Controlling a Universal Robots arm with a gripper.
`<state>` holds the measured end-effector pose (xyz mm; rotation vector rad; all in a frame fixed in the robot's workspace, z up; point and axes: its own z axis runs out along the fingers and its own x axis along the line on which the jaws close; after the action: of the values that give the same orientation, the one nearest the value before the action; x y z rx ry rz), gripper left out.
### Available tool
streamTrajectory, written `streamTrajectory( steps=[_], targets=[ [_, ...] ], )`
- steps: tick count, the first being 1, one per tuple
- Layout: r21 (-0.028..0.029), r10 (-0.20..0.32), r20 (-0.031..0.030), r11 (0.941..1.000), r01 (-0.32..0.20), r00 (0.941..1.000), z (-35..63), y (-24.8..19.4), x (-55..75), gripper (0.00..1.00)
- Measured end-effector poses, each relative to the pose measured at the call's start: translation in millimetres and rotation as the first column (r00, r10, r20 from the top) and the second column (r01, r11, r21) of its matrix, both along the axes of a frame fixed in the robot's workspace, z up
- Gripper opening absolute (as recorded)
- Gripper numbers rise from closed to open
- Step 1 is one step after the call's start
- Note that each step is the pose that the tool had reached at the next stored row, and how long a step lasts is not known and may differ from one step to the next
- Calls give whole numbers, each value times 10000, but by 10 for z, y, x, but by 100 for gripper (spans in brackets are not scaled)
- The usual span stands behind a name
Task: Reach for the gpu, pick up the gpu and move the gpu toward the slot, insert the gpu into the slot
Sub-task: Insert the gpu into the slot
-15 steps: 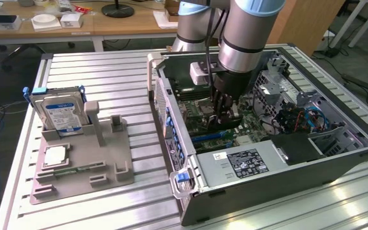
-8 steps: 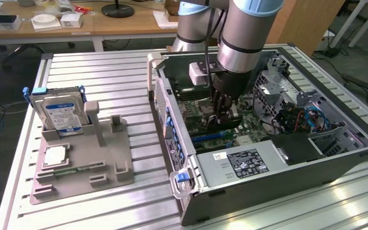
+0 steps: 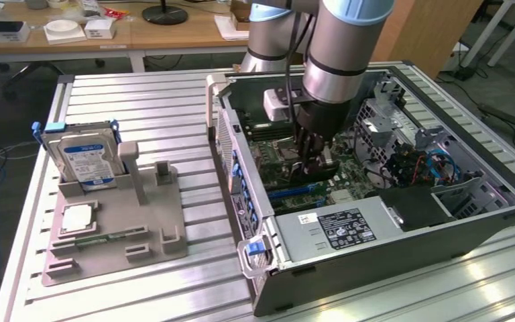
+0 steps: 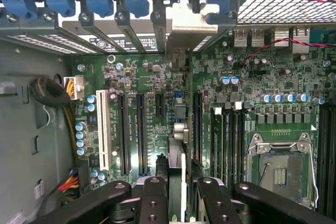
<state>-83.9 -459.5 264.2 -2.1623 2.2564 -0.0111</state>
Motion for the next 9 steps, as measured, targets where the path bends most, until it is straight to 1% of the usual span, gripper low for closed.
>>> streamTrajectory(
  steps=[9],
  targets=[
    [-1, 7, 5, 10000, -7, 10000, -25, -6, -27, 26]
  ],
)
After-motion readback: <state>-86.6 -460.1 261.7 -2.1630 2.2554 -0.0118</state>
